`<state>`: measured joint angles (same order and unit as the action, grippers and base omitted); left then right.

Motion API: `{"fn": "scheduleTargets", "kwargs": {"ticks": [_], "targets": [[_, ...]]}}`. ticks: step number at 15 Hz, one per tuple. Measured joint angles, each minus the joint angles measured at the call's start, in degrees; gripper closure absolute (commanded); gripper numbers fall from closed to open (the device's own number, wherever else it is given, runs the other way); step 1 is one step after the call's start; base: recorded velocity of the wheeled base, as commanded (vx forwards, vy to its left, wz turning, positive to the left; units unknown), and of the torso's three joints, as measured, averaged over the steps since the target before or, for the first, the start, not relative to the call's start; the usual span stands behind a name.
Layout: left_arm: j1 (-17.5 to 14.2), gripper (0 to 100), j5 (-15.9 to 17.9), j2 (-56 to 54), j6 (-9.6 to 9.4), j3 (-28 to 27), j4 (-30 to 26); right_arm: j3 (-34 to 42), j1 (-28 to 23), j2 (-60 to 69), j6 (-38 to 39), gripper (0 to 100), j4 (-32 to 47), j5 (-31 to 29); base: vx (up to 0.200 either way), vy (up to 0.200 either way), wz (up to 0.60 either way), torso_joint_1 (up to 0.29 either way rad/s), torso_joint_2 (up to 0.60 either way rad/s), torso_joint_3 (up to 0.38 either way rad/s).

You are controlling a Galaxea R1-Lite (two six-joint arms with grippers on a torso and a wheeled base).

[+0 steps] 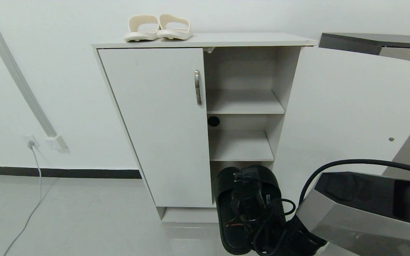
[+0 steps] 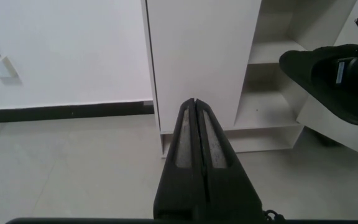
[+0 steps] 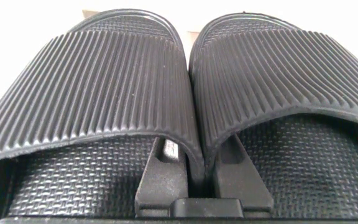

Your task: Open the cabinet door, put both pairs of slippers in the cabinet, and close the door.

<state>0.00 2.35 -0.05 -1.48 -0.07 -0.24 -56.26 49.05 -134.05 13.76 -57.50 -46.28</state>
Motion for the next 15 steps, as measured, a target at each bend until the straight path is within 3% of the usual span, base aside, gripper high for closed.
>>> {"fn": "scheduleTargets", "kwargs": {"ticks": [15], "targets": [[0.00,100,0.02,0.05,-0.02,-0.02,-0.02,-3.05,-1.68,-4.23,-0.96,100,-4.49,0.32,0.000,0.000,0.00,0.003,0.00,-0.145]]}}
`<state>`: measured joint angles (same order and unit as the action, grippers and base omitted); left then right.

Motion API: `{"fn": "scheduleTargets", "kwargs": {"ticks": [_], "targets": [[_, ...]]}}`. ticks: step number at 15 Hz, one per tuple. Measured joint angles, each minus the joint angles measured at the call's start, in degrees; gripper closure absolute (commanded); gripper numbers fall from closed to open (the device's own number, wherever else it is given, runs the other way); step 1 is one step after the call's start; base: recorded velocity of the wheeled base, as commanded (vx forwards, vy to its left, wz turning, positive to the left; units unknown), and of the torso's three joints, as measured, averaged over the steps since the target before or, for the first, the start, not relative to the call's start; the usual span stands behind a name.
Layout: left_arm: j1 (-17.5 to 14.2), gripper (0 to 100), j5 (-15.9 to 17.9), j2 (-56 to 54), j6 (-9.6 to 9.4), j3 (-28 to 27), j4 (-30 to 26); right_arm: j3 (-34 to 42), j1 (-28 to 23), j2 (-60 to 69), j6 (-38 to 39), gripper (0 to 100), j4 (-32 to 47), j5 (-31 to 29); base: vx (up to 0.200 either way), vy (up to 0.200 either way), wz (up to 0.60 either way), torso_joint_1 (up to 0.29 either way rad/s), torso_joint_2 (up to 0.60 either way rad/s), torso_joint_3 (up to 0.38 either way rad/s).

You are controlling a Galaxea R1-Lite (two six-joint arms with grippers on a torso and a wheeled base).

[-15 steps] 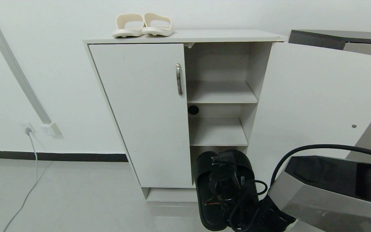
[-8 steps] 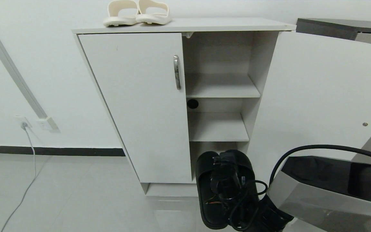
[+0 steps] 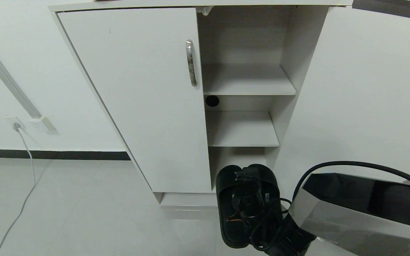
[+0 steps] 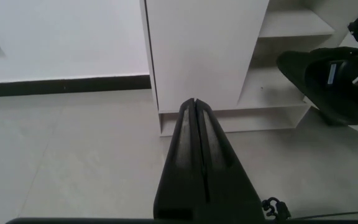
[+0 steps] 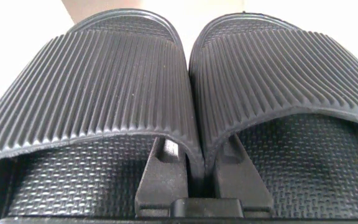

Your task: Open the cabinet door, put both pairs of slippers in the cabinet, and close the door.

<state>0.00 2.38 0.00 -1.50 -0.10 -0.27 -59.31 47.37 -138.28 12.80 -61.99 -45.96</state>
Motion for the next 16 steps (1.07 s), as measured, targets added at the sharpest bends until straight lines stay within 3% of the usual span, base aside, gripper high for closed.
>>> {"fn": "scheduleTargets", "kwargs": {"ticks": [2,5,13,16], "targets": [[0.00,100,0.00,0.00,0.02,0.00,0.00,-1.19,-1.04,-1.44,-3.34,100,-4.94,0.00,0.000,0.000,0.00,0.000,0.00,0.000],[0.00,100,-0.02,0.00,0.09,0.00,0.00,-1.99,-1.73,-3.71,-13.67,100,-20.46,0.67,0.000,0.000,0.00,0.000,0.00,0.000],[0.00,100,-0.02,0.00,0.16,0.00,0.02,-2.29,-2.17,-5.11,-15.25,100,-21.93,0.78,0.000,0.000,0.00,0.000,0.00,0.000],[0.00,100,0.00,0.00,0.11,0.00,0.02,-2.65,-2.30,-5.17,-15.25,100,-21.93,0.80,0.200,0.000,0.00,-0.004,0.00,0.004]]}}
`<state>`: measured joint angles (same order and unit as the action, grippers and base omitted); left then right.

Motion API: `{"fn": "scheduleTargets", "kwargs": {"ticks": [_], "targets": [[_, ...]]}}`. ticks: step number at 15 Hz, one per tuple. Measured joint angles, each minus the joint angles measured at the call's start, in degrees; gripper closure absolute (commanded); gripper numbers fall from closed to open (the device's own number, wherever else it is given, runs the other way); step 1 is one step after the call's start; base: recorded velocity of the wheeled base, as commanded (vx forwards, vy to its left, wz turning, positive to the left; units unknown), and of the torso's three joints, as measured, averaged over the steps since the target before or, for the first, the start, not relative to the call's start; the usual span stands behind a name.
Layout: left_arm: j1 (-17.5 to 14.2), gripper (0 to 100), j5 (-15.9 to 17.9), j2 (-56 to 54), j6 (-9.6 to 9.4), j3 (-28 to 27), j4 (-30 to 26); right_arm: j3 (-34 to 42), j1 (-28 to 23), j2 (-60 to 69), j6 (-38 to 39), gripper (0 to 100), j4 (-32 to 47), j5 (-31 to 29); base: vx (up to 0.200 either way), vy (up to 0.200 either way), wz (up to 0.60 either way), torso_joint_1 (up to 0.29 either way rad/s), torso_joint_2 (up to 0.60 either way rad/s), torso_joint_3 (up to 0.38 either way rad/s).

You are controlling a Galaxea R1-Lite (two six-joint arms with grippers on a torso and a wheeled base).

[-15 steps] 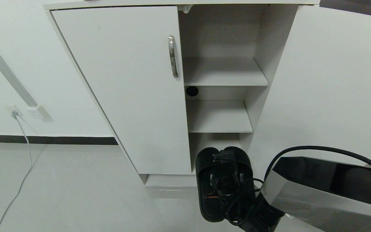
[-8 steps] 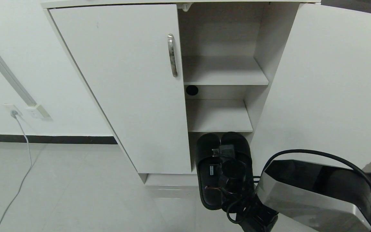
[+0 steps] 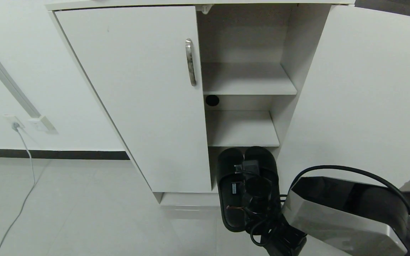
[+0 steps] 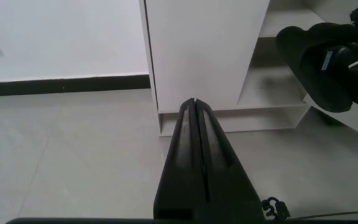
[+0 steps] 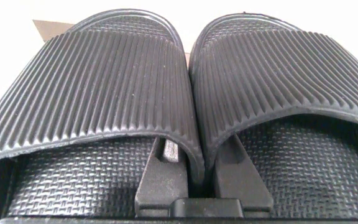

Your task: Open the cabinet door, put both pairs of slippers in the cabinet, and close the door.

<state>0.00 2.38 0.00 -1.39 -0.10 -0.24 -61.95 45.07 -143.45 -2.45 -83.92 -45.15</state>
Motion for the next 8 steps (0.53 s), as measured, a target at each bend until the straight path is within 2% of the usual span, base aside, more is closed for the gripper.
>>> {"fn": "scheduleTargets", "kwargs": {"ticks": [8], "targets": [[0.02,100,-0.04,0.00,0.05,0.00,-0.02,-0.52,-0.72,0.37,-0.12,100,0.11,-0.02,0.200,0.000,0.00,0.002,0.00,0.001]]}}
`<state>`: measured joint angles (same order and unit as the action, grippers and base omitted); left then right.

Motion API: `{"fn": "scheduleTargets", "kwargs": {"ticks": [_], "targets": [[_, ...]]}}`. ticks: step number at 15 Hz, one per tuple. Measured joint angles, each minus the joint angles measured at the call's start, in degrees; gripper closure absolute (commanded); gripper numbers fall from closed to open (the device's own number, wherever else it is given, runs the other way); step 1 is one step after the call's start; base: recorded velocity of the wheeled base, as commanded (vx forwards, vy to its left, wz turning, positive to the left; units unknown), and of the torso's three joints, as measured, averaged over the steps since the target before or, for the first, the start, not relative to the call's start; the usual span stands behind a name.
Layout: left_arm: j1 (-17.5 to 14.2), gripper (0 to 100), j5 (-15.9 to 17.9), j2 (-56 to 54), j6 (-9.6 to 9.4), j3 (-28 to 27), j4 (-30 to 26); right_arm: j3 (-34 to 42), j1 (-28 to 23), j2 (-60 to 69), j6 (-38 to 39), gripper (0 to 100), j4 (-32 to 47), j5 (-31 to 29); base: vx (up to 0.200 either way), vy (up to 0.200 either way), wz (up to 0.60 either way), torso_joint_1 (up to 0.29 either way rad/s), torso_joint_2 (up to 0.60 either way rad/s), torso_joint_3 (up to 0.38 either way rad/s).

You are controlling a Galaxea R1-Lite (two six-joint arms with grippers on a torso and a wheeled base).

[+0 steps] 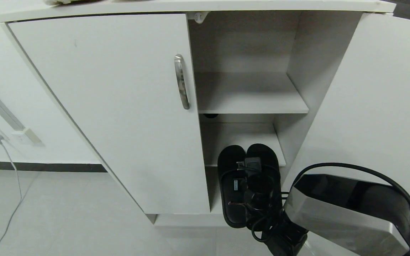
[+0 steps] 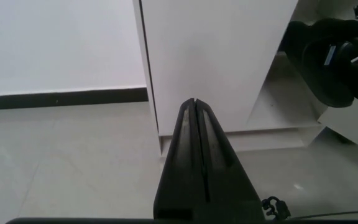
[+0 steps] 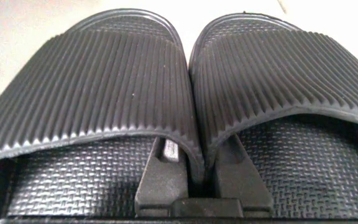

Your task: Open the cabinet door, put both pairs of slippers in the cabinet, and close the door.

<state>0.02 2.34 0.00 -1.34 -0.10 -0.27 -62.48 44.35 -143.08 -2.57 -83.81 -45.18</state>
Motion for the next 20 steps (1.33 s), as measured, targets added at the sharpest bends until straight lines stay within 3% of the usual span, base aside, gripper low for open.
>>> {"fn": "scheduleTargets", "kwargs": {"ticks": [6,9,14,20], "targets": [[-0.02,100,0.01,0.00,0.01,0.00,0.02,0.60,-0.41,0.24,-0.10,100,0.66,0.10,0.033,0.000,0.00,0.000,0.00,0.000],[-0.02,100,0.00,0.00,0.01,0.00,0.02,-1.06,-1.94,0.22,-0.18,100,5.03,2.57,0.000,0.000,0.00,0.000,0.00,0.000],[-0.02,100,0.00,0.00,0.01,0.00,0.00,-12.71,-5.24,-0.63,0.22,100,18.09,6.31,0.000,0.000,0.00,0.000,0.00,0.000],[-0.02,100,-0.05,0.00,-0.07,0.00,0.00,-26.38,-7.62,-3.52,0.90,100,27.04,6.75,0.000,0.000,0.00,0.000,0.00,0.000]]}}
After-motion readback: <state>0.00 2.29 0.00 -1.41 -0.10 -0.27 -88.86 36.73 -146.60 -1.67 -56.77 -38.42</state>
